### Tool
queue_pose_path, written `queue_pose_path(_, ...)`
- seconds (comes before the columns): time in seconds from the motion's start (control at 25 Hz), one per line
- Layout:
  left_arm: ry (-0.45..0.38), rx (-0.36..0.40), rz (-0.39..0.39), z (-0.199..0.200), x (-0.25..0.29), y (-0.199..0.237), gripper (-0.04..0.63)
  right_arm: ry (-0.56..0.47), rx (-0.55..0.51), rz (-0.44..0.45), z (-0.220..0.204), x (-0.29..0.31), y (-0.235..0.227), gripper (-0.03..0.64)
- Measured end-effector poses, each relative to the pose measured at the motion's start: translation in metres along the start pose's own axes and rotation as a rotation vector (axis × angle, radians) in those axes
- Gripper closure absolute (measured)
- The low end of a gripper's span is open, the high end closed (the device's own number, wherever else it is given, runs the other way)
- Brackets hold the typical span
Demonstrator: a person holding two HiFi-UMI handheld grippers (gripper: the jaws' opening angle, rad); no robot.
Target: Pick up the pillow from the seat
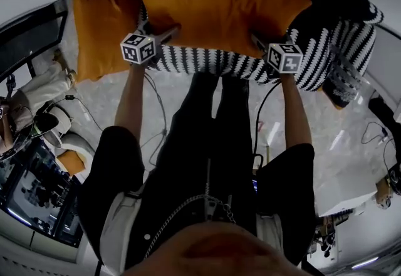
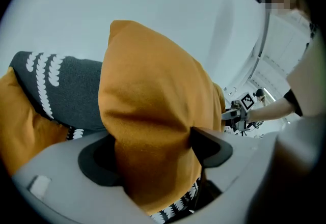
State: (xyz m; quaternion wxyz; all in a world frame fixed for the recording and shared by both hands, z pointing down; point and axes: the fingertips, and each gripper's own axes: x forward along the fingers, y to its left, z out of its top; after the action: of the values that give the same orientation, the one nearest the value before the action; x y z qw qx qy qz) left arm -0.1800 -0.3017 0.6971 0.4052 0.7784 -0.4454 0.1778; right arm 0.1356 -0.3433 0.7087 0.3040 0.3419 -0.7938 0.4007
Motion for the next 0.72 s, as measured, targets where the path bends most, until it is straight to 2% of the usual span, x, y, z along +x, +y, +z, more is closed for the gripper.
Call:
queue_pose_path(0.24,-0.05,0.056,-0.007,0.058,-0.019,-0.044,0.192,-0.072,-0.019,-0.031,0.046,-0.056,0.004,0.19)
queue_pose_path(0.4,-0.108,0.116,-0.002,0.102,-0.04,-0.072,0.193,-0.139,-0.032,-0.039,0.076,-0.095,0.014,0.19)
queue_pose_path(0.72,-0.234,0.197,0.019,0.161,-0.097,-0.125,0.193,-0.248,-0.114,-0.03,0.128,-0.167,0.043,0.198)
